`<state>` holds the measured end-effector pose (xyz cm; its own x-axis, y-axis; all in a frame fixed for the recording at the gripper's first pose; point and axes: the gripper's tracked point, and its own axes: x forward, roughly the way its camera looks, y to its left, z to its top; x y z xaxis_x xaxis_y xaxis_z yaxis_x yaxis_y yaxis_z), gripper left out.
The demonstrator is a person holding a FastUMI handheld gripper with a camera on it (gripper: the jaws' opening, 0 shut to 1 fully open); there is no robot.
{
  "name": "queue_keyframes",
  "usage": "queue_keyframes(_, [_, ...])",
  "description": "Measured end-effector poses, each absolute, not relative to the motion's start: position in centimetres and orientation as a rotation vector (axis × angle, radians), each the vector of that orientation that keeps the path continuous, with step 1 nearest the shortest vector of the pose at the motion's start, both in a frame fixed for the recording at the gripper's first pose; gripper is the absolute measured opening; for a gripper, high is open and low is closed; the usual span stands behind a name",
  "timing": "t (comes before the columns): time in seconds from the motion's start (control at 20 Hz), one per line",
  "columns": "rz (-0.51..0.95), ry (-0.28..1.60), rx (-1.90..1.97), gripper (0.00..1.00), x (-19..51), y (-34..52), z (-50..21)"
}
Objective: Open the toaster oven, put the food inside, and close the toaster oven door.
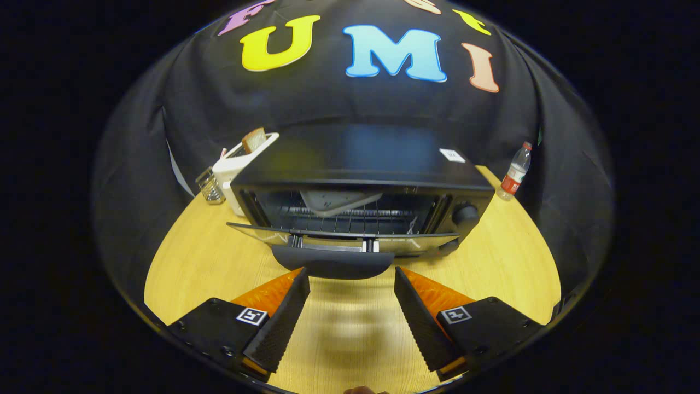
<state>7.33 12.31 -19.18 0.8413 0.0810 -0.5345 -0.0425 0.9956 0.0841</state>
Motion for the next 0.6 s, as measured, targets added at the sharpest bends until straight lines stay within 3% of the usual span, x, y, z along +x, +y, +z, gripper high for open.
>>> queue_keyframes(0.25, [0.053, 0.359, -0.009, 0.99, 8.1, 10.0, -12.1])
queue_keyframes(0.6, [-0.007, 0.161, 0.099, 0.99, 2.6, 3.8, -4.0])
